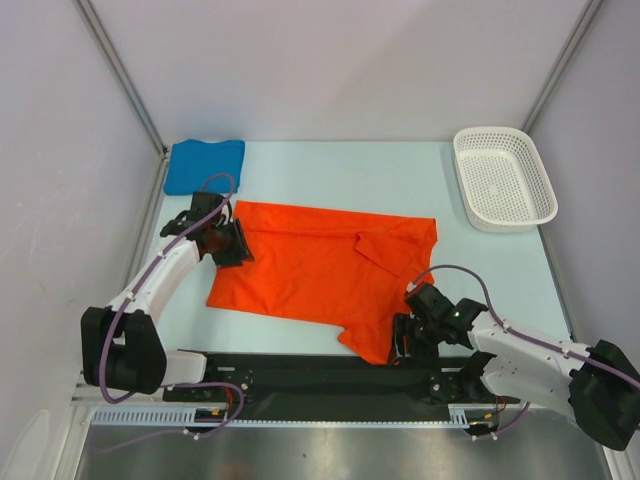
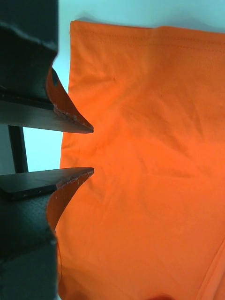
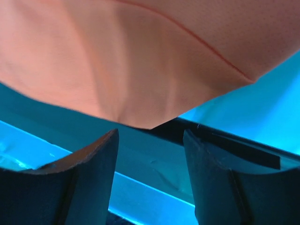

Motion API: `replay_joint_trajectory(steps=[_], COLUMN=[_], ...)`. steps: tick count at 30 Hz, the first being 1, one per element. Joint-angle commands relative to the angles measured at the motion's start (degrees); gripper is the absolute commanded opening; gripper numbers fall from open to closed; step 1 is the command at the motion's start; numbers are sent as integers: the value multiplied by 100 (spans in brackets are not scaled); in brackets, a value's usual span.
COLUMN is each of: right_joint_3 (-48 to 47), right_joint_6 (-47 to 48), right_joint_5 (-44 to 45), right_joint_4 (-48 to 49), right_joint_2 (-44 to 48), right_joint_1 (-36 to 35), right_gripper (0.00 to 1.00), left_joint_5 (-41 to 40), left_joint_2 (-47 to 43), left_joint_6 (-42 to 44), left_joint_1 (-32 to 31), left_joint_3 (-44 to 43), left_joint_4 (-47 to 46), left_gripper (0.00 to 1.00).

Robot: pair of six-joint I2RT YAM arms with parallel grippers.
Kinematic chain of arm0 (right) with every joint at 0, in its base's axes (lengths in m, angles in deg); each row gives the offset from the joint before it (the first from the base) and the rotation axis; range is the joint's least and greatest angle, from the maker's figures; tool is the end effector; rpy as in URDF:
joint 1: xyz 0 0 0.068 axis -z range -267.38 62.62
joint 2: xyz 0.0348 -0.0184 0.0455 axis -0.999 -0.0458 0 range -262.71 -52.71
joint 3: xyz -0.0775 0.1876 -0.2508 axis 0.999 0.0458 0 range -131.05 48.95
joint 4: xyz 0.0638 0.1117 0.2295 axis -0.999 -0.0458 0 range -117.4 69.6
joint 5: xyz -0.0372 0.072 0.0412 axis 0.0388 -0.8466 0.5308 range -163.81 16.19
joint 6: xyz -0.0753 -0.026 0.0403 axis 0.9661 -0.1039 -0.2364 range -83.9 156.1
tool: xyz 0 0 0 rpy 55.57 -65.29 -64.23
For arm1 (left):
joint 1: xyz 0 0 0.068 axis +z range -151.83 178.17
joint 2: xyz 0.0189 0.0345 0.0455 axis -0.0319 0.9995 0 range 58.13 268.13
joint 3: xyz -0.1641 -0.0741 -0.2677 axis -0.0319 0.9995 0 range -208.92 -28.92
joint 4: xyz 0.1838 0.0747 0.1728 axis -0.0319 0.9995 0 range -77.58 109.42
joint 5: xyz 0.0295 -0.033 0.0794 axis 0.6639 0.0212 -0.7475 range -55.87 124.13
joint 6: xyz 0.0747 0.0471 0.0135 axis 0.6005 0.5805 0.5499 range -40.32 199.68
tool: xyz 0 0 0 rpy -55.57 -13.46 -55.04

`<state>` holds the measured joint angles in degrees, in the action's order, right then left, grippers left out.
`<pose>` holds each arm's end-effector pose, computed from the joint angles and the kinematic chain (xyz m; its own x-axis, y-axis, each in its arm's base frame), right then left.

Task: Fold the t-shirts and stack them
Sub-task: Fold the tshirt

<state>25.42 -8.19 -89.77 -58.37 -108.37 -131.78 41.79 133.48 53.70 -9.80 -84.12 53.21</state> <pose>0.0806 0.1096 0.1519 -0.9973 -0.0370 -0.0631 -0.0603 0.9042 0.4228 0.2627 -0.0476 0.2561 -0.8665 -0.3171 -0.3855 -0.1981 0.9273 -0.3175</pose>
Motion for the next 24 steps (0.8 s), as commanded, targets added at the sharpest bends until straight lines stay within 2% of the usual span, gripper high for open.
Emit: replay_joint_trajectory(steps=[1, 9, 10, 12, 13, 15, 19, 20, 24], right_joint_3=[269, 665, 665, 473, 376, 69, -467, -581, -977], right_joint_6=[-624, -1222, -1239, -1257, -1283, -1319, -1205, -1144, -757], right_joint_5=[58, -433, -468, -364, -302, -240, -555, -626, -1074], right_joint_4=[922, 2434, 2540, 2427, 2305, 2146, 1672, 1636, 1644], right_joint_2=[55, -234, -313, -297, -253, -121, -138, -234, -768], right_joint_1=[-95, -113, -112, -113, -112, -16, 668, 1018, 1871], right_gripper=[63, 55, 51, 30, 23, 18, 18, 20, 45], left_joint_5=[209, 210, 210, 183, 166, 122, 139, 148, 148], left_joint_2=[15, 50, 41, 24, 15, -11, -21, -3, 50], left_joint_6=[-48, 101, 110, 172, 189, 233, 242, 242, 260], left_joint_1=[-21, -12, -21, -21, -21, -21, -21, -21, -21], left_joint_3=[27, -113, -140, -201, -254, -281, -316, -316, -395], left_joint_4=[-186, -37, -11, 69, 95, 121, 104, 104, 86], left_gripper=[40, 40, 41, 40, 40, 41, 41, 41, 41])
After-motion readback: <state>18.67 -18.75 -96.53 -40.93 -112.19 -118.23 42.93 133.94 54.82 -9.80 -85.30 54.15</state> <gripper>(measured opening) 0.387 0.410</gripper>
